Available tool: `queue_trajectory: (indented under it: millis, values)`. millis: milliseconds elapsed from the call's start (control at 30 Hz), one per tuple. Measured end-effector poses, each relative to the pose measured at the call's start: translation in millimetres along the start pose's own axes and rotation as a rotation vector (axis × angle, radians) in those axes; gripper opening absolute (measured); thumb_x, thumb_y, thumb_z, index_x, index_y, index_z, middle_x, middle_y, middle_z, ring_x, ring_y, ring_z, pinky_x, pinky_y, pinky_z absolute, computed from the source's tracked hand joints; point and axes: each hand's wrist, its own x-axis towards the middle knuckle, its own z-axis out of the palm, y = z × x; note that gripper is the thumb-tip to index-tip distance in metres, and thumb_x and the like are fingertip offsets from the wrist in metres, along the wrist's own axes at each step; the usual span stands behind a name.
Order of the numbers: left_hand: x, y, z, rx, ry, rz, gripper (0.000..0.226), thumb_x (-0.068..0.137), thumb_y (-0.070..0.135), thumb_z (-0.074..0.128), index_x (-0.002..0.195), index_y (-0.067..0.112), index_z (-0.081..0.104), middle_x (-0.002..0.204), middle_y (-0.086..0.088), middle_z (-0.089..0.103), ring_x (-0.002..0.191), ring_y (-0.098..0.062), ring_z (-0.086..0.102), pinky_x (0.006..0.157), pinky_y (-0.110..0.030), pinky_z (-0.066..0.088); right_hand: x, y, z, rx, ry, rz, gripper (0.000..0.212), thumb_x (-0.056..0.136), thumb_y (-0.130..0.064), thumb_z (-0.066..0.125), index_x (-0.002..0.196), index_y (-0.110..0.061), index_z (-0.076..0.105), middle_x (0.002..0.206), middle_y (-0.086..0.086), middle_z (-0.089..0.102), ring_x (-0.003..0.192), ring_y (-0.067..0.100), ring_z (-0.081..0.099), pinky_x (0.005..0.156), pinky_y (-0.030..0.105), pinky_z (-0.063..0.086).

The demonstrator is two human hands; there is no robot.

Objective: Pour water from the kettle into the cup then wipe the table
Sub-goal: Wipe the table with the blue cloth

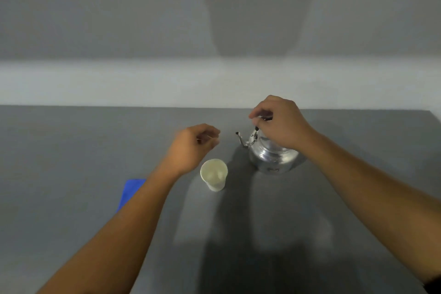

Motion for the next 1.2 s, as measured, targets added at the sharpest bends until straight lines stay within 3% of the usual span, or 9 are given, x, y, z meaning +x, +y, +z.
queue_trajectory:
  millis: [233, 300, 400, 533, 667, 767, 967, 1100, 1200]
  values:
    - [-90.2, -66.1, -52.2, -0.05, 0.15, -0.179, 0.016, 0.089, 0.01, 0.076, 0.103, 0.019, 0.077, 0.083, 0.001, 0.077, 0.073, -0.004, 0.068, 0.072, -0.007, 0.049, -12.6, -85.0, 80.3, 0.152, -0.149, -0.094, 0.014, 0.086, -0.015, 0.073, 0.09, -0.027, 0.077, 0.092, -0.01, 0.069, 0.083, 0.002, 0.066, 0.075, 0.009, 0.047]
    - [-116.0, -87.6, -62.4, -0.002, 0.19, -0.248, 0.016, 0.088, 0.013, 0.076, 0.101, 0.023, 0.077, 0.083, 0.005, 0.077, 0.073, -0.004, 0.069, 0.069, -0.006, 0.047, -17.2, -105.7, 111.7, 0.179, -0.202, -0.099, 0.013, 0.084, -0.013, 0.074, 0.091, -0.023, 0.078, 0.091, -0.007, 0.071, 0.081, 0.003, 0.067, 0.076, 0.01, 0.049]
    - [-149.9, -120.1, -72.0, 0.086, 0.253, -0.386, 0.011, 0.087, 0.019, 0.077, 0.095, 0.026, 0.076, 0.082, 0.006, 0.076, 0.075, -0.01, 0.07, 0.07, -0.017, 0.049, -25.0, -128.7, 161.0, 0.198, -0.301, -0.08, 0.014, 0.083, -0.01, 0.074, 0.095, -0.016, 0.079, 0.092, 0.0, 0.074, 0.082, 0.011, 0.07, 0.079, 0.015, 0.05]
    - [-184.2, -156.8, -77.7, 0.152, 0.265, -0.547, 0.007, 0.085, 0.021, 0.076, 0.091, 0.021, 0.074, 0.076, 0.008, 0.07, 0.073, -0.012, 0.066, 0.073, -0.024, 0.049, -33.8, -146.8, 225.9, 0.14, -0.433, -0.008, 0.019, 0.083, -0.014, 0.074, 0.102, -0.017, 0.078, 0.096, 0.001, 0.078, 0.083, 0.01, 0.068, 0.083, 0.02, 0.051]
    - [-202.4, -178.4, -78.5, 0.188, 0.198, -0.593, 0.023, 0.087, 0.023, 0.074, 0.109, 0.016, 0.073, 0.103, -0.003, 0.072, 0.083, -0.018, 0.066, 0.076, -0.019, 0.042, -35.2, -144.1, 271.2, 0.059, -0.495, 0.082, 0.027, 0.084, -0.016, 0.072, 0.111, -0.012, 0.076, 0.11, 0.006, 0.076, 0.101, 0.02, 0.07, 0.096, 0.029, 0.051]
    - [-209.4, -190.5, -78.3, 0.24, 0.143, -0.58, 0.035, 0.089, 0.026, 0.074, 0.121, 0.014, 0.067, 0.12, -0.006, 0.064, 0.094, -0.023, 0.067, 0.08, -0.023, 0.044, -33.4, -135.7, 298.2, -0.053, -0.502, 0.112, 0.038, 0.087, -0.023, 0.071, 0.123, -0.01, 0.07, 0.126, 0.011, 0.068, 0.116, 0.026, 0.063, 0.1, 0.03, 0.044]
    - [-211.7, -199.7, -70.1, 0.312, 0.098, -0.561, 0.055, 0.087, 0.039, 0.074, 0.132, 0.012, 0.056, 0.125, -0.01, 0.059, 0.109, -0.029, 0.06, 0.095, -0.036, 0.05, -31.6, -123.0, 333.1, -0.18, -0.533, 0.114, 0.069, 0.095, -0.038, 0.062, 0.153, -0.009, 0.037, 0.154, 0.014, 0.044, 0.142, 0.034, 0.039, 0.117, 0.04, 0.029]
    - [-206.1, -198.1, -63.3, 0.345, 0.099, -0.563, 0.061, 0.087, 0.04, 0.074, 0.135, 0.009, 0.052, 0.127, -0.012, 0.06, 0.114, -0.03, 0.058, 0.097, -0.038, 0.047, -32.2, -123.0, 348.1, -0.181, -0.5, 0.121, 0.064, 0.094, -0.036, 0.065, 0.147, -0.007, 0.044, 0.143, 0.018, 0.05, 0.133, 0.038, 0.045, 0.111, 0.042, 0.035]
    - [-200.1, -198.9, -65.6, 0.258, 0.091, -0.645, 0.058, 0.085, 0.035, 0.077, 0.131, 0.007, 0.055, 0.123, -0.012, 0.066, 0.112, -0.031, 0.063, 0.091, -0.038, 0.051, -33.8, -122.7, 354.7, -0.213, -0.52, 0.126, 0.04, 0.093, -0.029, 0.069, 0.123, -0.004, 0.06, 0.121, 0.019, 0.055, 0.109, 0.038, 0.058, 0.093, 0.037, 0.045]
